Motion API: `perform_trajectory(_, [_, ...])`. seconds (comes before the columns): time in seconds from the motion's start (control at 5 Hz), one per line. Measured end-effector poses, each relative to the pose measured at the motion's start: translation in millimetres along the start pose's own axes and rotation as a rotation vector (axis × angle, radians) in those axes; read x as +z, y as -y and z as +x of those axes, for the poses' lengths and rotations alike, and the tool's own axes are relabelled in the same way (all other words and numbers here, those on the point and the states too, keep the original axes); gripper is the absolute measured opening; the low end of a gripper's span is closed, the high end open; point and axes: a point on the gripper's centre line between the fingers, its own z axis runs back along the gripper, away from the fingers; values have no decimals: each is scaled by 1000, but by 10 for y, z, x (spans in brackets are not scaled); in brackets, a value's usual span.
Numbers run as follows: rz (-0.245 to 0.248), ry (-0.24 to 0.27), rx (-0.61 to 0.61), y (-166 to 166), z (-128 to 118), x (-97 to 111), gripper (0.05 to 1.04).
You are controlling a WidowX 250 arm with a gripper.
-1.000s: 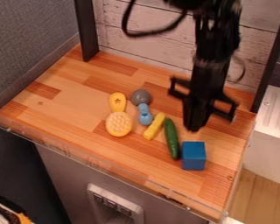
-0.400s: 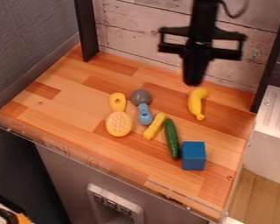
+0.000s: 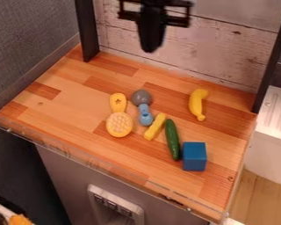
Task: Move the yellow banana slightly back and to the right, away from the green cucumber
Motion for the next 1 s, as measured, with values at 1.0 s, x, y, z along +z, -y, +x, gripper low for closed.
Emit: perform_trajectory(1.0, [-43,-46,59,-1482,79,-133,54])
